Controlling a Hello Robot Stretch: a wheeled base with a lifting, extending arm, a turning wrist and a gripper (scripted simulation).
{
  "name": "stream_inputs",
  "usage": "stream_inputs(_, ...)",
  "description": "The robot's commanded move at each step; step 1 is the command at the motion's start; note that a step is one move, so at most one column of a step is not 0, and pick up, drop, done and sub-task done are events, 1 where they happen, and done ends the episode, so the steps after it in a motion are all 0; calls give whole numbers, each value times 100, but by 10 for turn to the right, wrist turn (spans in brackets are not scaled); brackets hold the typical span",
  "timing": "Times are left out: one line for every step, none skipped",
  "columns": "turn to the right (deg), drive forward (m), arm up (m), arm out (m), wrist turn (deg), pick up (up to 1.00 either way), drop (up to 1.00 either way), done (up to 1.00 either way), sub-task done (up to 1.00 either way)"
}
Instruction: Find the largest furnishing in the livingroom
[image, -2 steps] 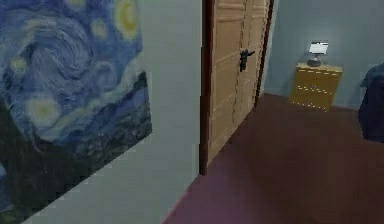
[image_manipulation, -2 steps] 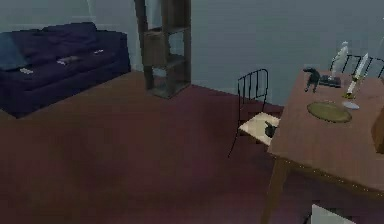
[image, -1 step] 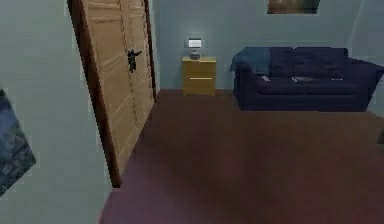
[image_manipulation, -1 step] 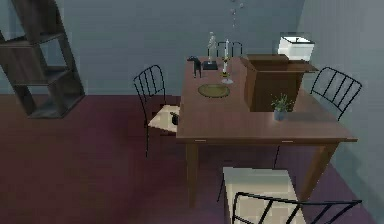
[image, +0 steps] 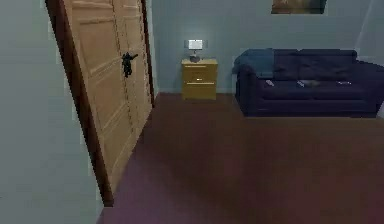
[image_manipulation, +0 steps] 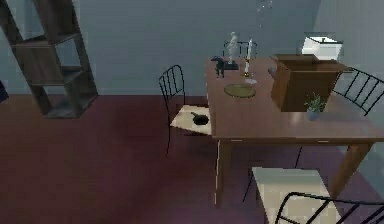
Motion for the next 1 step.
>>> stream_inputs(450, 0, 0, 0, 0, 0, 0, 0, 0)
